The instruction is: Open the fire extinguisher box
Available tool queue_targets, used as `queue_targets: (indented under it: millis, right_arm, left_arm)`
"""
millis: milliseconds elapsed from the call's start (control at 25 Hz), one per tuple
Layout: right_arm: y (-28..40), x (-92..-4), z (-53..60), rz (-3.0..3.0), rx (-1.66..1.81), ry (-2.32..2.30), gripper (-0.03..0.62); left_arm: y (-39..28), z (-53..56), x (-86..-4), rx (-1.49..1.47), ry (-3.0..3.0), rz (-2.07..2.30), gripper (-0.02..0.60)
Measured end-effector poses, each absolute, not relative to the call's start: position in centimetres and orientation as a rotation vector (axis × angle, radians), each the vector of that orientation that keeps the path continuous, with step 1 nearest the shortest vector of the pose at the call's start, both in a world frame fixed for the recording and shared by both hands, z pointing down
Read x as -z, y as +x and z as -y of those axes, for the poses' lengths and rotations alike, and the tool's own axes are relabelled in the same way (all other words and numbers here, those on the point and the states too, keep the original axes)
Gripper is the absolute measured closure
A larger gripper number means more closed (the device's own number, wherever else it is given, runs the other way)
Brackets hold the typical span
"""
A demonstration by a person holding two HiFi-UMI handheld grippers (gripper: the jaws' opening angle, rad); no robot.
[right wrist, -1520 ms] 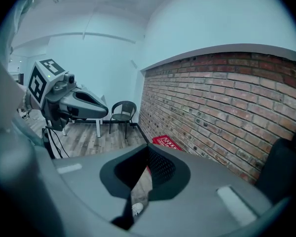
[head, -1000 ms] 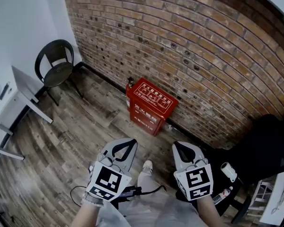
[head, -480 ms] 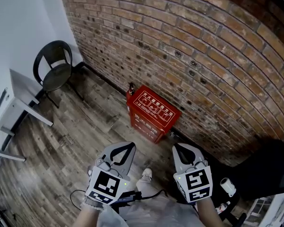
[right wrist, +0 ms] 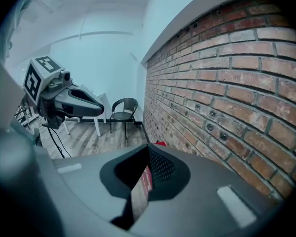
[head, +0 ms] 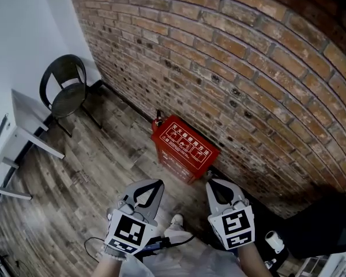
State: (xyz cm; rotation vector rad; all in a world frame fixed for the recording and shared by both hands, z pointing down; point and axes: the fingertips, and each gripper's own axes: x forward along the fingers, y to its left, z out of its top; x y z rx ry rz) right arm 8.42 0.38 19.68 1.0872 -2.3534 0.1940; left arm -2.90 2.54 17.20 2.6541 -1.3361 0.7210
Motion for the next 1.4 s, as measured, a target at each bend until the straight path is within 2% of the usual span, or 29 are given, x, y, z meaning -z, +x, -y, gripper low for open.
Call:
queue_targets:
  millis: [840, 1400]
  right_arm:
    - [10.3, -21.3, 2.5, 2.304, -0.261, 1.171, 0.589]
    - [10.6, -26.9, 6.3, 2.207, -0.388, 1.243, 0.589]
  left_arm:
    - [-1.3, 0.9, -18.8, -0.768, 2.686, 1.217, 0.589]
    - [-2.5, 5.6, -23.7, -0.803, 2.699, 1.088, 0.589]
